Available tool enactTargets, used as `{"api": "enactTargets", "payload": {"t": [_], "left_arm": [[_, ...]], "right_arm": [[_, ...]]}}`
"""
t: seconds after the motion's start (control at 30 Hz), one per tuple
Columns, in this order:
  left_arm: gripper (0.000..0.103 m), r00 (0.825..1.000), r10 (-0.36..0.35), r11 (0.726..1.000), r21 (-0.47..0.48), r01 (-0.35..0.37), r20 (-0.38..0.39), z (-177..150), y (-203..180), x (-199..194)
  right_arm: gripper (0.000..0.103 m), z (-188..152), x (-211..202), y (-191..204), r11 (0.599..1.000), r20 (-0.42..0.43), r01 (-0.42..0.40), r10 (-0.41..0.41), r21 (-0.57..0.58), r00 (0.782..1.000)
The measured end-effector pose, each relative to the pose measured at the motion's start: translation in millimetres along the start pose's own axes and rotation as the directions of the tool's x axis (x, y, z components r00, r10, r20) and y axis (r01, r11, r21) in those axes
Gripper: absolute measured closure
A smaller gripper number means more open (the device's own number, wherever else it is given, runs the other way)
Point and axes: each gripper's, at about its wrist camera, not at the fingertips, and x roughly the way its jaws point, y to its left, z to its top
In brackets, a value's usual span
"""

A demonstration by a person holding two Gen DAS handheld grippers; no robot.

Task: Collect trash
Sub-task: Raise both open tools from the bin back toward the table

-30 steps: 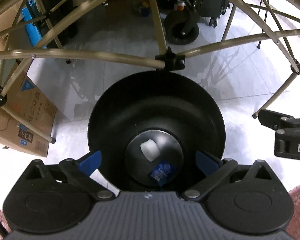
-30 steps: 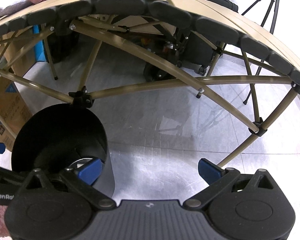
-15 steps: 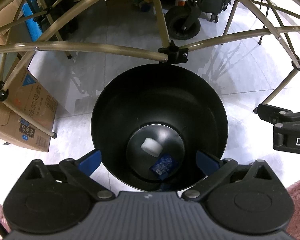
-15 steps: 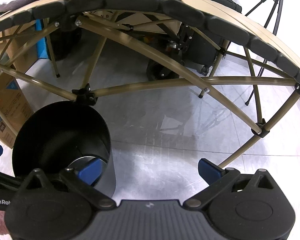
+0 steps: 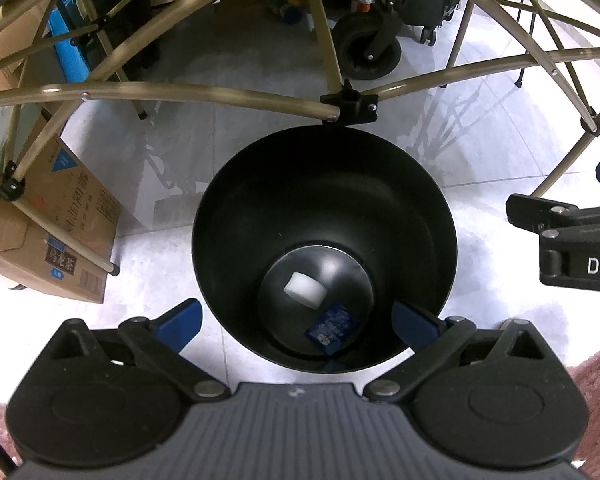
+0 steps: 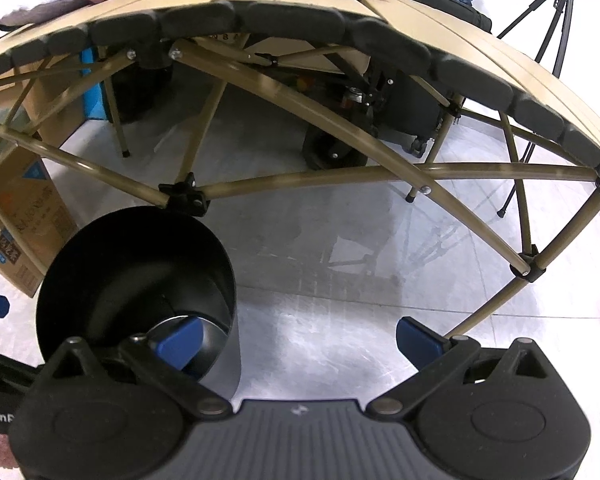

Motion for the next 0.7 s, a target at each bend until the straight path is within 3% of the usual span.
{"api": "enactTargets", "payload": {"t": [0.37,0.7], "left_arm": [[0.000,0.998,0.043,0.999,-0.003,-0.042,0.056,-6.6,8.0,-21.3],[0.000,0.982,0.054,0.998,-0.023,-0.051,0.179,-11.1,17.3,-68.8]], "right_arm": [[0.000,1.5,-16.2,6.9,0.999,0.031,-0.041,0.041,0.001,0.999],[0.000,-0.1,-56.5,8.1,0.997,0.110,-0.083,0.082,0.003,0.991]]}}
